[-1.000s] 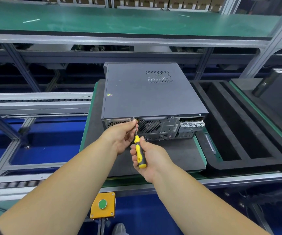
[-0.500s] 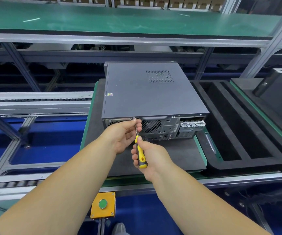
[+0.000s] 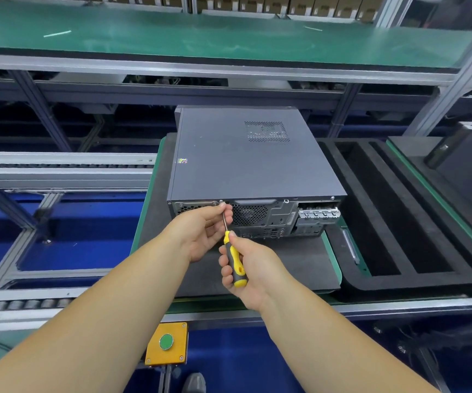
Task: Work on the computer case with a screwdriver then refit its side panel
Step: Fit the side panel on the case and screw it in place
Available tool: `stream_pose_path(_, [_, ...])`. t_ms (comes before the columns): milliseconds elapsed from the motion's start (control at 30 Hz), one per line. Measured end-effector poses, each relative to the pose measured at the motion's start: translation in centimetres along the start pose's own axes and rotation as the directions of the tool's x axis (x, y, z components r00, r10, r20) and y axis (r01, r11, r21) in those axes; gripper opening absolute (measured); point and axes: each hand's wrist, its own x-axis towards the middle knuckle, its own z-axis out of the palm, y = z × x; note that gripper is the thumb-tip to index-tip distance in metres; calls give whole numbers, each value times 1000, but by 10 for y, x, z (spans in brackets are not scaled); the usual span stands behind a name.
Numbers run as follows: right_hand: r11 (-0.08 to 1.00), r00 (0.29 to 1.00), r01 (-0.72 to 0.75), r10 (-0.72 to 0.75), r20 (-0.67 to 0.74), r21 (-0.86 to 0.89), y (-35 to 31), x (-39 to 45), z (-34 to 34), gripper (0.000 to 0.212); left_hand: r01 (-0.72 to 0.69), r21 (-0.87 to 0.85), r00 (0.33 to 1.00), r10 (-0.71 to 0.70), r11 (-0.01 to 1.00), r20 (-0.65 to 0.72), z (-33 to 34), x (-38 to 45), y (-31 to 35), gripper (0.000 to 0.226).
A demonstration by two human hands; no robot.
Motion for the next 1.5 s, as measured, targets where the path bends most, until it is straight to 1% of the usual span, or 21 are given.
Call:
stream_pose_path(67, [997,999,26,-25,25,-73,-3,-3,-10,35,-13,17,1000,13,1000,23,-4,-5,0,14])
stream_pose_path(133, [983,995,93,-84,61,-159,-6,-6,-21,35,-52,48,998,51,998,24,-6,-11,2,15])
stream_pose_path(167, [961,990,134,-119,78,-241,-8,-8,-24,34,-82,71,996,81,994,22,-7,-15,2,15])
stream_pose_path(233, [883,975,219,-185,119,-416,-11,-11,-29,30,-158,128,987,155,979,32,-6,-24,3,15])
stream_pose_path(267, [846,965,262,-215,152,-464,-12,-11,-31,27,-197,162,980,193,967,41,-4,-29,3,15])
stream_pose_path(400, [769,897,432,-308,318,-471,-7,-10,-40,15,-340,323,940,330,883,85,6,-50,-3,18])
stream_pose_path(500, [705,877,477,-345,334,-524,-2,-5,-41,17,-355,441,924,380,824,35,8,-67,-18,21])
stream_pose_path(600, [744,868,476,-313,386,-468,4,1,-35,13,-316,505,920,389,803,-42,-4,-88,-38,22])
stream_pose_path(733, [720,851,488,-267,452,-494,18,5,-12,13,-273,541,913,392,796,-117,-35,-123,-60,22])
stream_pose_path(800, [734,856,462,-222,467,-497,30,6,5,14,-273,567,889,429,777,-160,-52,-140,-68,24])
stream_pose_path(867, [728,856,444,-173,488,-521,45,7,22,16,-259,623,855,475,738,-208,-68,-155,-73,28])
stream_pose_path(933, [700,850,452,-149,505,-553,61,8,38,15,-243,660,814,519,711,-260,-84,-167,-77,31])
stream_pose_path(1033, [645,848,458,-111,517,-611,88,10,60,16,-201,691,772,546,695,-325,-111,-183,-86,33])
stream_pose_path(1133, [598,853,427,-17,521,-678,116,12,79,18,-77,759,745,543,647,-388,-144,-199,-102,25])
stream_pose_path(1233, [546,864,386,68,498,-744,148,15,95,24,68,764,721,498,642,-482,-182,-215,-124,23])
stream_pose_path(1367, [506,898,331,90,431,-796,186,25,106,23,246,725,682,416,644,-601,-232,-226,-156,20])
stream_pose_path(1433, [500,912,307,88,400,-810,198,31,108,21,324,719,678,378,615,-630,-251,-225,-169,22])
stream_pose_path(1500, [494,924,290,77,374,-820,207,36,106,18,373,704,675,343,605,-653,-265,-219,-182,24])
